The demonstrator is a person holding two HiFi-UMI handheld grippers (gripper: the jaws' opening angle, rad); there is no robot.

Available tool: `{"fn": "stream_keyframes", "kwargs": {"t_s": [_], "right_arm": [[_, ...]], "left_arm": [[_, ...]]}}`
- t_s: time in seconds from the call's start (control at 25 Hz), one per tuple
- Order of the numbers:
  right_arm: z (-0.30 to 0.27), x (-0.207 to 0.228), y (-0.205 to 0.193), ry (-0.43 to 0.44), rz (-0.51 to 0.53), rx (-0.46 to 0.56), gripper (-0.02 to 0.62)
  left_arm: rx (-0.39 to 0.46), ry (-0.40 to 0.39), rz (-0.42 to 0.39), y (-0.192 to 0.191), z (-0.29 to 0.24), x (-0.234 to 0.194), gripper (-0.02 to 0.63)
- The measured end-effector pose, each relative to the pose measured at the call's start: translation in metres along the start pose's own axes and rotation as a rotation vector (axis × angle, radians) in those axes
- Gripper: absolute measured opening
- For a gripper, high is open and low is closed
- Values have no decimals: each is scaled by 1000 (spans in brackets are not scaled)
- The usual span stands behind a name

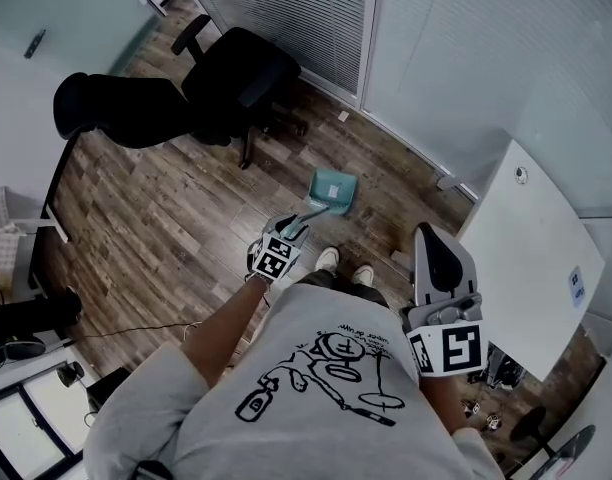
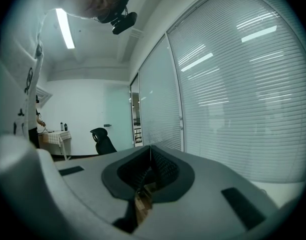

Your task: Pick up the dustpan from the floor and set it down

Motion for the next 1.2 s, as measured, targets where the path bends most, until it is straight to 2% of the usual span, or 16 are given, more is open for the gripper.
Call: {"fn": "stream_keyframes", "kwargs": {"t_s": [0.24, 0.84, 1.2], "right_arm": [[-3, 2, 0, -6, 2, -7, 4], [-10, 5, -2, -21, 17, -29, 3], [-11, 7, -1, -26, 24, -54, 5]], "left_arm": [[-58, 5, 3, -14, -17, -8, 161], [-120, 17, 2, -41, -52, -28, 187], [-209, 27, 31, -57, -70, -38, 198]]}}
Point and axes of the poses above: the fingertips, and each gripper's own axes: z backward along the fingers, x to its right, y out of its top, the point moved 10 cm from there along z, backward along the fingers, and after that the axes turned 12 degrees about z, right-handed, at the moved point
